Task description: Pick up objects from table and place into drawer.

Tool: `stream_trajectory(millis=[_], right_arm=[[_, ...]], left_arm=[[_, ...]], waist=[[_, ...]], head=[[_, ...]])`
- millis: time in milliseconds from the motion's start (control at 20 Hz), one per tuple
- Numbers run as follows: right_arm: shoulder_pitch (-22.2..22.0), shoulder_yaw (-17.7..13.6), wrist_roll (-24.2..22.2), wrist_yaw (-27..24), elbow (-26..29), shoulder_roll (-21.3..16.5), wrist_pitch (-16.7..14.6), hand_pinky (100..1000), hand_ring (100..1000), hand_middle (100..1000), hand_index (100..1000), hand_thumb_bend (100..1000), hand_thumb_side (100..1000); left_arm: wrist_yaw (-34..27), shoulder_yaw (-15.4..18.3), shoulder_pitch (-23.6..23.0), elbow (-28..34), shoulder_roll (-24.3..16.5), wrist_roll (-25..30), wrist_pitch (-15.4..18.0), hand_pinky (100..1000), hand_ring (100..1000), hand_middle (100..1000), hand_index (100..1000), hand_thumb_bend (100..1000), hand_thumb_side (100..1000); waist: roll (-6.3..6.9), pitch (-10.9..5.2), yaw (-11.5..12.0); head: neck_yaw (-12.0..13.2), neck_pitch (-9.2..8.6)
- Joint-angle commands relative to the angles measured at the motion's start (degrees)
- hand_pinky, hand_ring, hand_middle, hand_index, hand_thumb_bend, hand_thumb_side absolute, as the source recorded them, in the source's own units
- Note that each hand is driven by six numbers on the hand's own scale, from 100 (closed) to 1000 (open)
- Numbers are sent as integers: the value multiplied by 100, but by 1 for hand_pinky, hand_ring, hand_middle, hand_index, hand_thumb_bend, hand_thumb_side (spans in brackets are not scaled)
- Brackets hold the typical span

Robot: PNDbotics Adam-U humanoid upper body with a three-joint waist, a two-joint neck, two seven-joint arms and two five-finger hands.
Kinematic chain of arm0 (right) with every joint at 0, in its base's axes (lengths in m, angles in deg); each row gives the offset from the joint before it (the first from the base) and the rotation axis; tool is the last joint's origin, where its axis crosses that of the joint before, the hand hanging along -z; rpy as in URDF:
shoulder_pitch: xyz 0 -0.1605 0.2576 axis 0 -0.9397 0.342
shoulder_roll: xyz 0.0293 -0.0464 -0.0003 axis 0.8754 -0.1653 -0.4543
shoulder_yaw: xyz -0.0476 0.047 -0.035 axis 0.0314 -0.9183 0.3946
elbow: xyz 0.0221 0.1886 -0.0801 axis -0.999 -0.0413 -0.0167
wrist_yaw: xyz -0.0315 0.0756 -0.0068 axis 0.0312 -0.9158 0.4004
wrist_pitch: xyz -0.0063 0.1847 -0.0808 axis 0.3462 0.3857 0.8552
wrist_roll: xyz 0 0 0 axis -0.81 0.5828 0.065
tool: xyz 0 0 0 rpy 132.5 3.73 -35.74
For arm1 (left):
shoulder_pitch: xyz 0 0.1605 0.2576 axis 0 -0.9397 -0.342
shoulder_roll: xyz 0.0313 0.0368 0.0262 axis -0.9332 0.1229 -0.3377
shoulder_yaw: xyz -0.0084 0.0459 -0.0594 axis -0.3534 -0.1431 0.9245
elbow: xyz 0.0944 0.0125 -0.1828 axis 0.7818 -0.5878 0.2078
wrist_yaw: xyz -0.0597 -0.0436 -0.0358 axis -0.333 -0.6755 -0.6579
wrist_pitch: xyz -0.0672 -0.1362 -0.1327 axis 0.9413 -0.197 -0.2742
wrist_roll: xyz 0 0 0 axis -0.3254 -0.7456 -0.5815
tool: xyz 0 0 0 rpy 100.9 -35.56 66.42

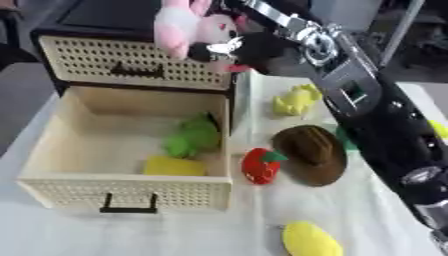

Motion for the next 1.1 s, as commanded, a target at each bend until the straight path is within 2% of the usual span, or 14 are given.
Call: stream_trajectory(millis=[50, 350, 650, 750, 1100], right_arm=[[59, 105, -77, 182, -124, 139, -53, 563, 540, 389, 528, 697, 664], [18, 247, -132, 522, -146, 306, -207, 559, 542, 393, 530, 702, 674], [7, 217, 172, 610, 51, 241, -231, 558, 542, 394, 530, 699, 689], [58, 152, 244, 660, 143, 188, -233, 554, 545, 401, 533, 689, 725], [88, 0, 816, 798, 537, 38, -10, 547, 542, 403, 533, 673, 767]], left_arm=[[-33, 43, 92, 74, -79, 38, -2, 565, 728, 640, 890, 100, 1000], [-35, 52, 94, 74, -58, 56, -2, 564, 728, 639, 890, 100, 1000], [-15, 67, 64, 74, -42, 57, -19, 564, 728, 638, 890, 100, 1000], [-15, 48, 56, 74, -40, 79, -21, 564, 727, 637, 889, 100, 1000], [-25, 52, 19, 74, -42, 87, -24, 564, 728, 637, 889, 100, 1000]], waist=[[34, -59, 33], [35, -26, 58], [28, -21, 30], [38, -33, 3], [63, -78, -60]], head=[[-38, -90], [-46, -118], [-32, -119], [24, -88], [71, -92]])
